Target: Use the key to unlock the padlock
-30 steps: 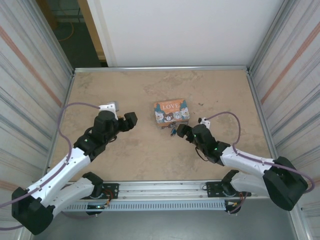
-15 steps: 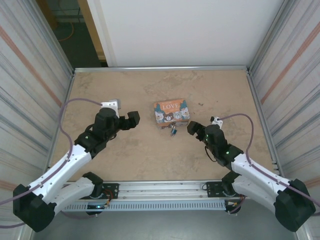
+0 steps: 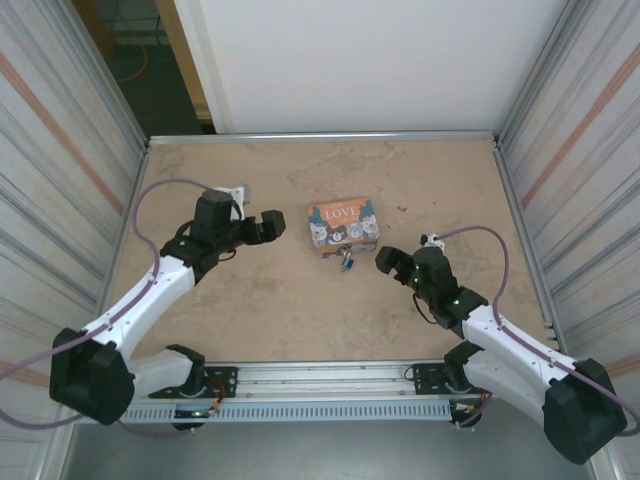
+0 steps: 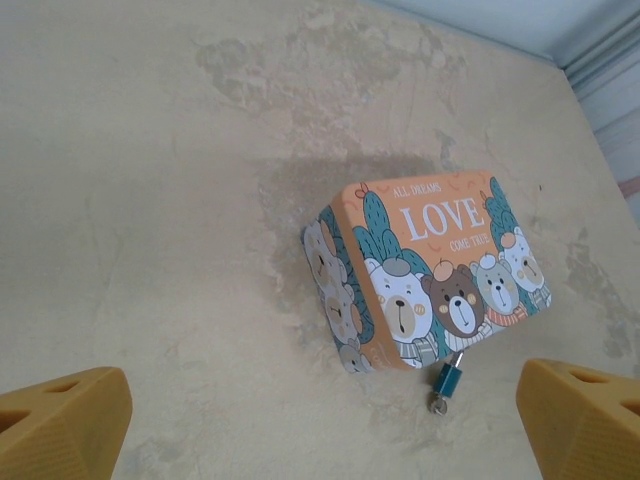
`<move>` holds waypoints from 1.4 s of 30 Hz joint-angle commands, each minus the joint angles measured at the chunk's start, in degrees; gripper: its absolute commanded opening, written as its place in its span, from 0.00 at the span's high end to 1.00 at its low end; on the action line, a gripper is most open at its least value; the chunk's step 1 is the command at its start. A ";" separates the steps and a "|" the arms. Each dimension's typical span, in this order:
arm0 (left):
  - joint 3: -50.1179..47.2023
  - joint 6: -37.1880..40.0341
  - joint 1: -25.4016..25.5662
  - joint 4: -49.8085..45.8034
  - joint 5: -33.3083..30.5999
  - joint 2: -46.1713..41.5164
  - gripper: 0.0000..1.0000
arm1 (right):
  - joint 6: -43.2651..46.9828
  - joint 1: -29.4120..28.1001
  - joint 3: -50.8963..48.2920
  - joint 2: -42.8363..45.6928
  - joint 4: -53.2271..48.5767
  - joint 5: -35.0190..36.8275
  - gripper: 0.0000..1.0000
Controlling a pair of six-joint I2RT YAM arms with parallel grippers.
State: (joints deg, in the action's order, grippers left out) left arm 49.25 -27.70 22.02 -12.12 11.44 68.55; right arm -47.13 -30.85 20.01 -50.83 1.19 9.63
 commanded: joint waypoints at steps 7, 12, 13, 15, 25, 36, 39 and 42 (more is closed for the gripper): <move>8.06 -2.00 -4.61 -1.20 20.90 12.94 0.18 | 3.10 1.14 2.46 -10.25 9.22 -9.16 0.01; 11.31 -2.99 -4.62 -0.08 26.74 20.63 0.28 | 2.93 2.08 3.71 -16.85 17.32 -15.13 0.01; 11.69 -3.49 -4.65 0.58 27.74 21.75 0.29 | 2.82 2.45 3.96 -17.82 18.35 -15.93 0.01; 12.46 -4.18 -4.70 1.35 28.65 24.17 0.31 | 2.50 3.15 4.58 -19.72 20.55 -17.40 0.01; 17.65 -3.51 -1.48 0.76 30.66 33.61 0.39 | 1.27 4.57 8.24 -28.74 27.08 -23.59 0.01; 18.58 -4.93 1.50 1.53 29.73 37.85 0.43 | 1.71 5.01 11.45 -35.09 29.71 -25.23 0.01; 18.23 -5.64 2.36 2.34 30.03 38.54 0.46 | 2.28 5.43 12.09 -35.94 29.68 -25.35 0.01; 17.45 -6.96 3.14 4.03 30.56 38.75 0.49 | 3.29 5.78 12.66 -36.38 29.03 -25.45 0.01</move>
State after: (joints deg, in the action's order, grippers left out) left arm 66.43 -33.28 24.51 -10.07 40.12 106.74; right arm -45.76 -25.58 30.85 -86.46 29.52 -15.09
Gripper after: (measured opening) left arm 0.514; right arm 0.990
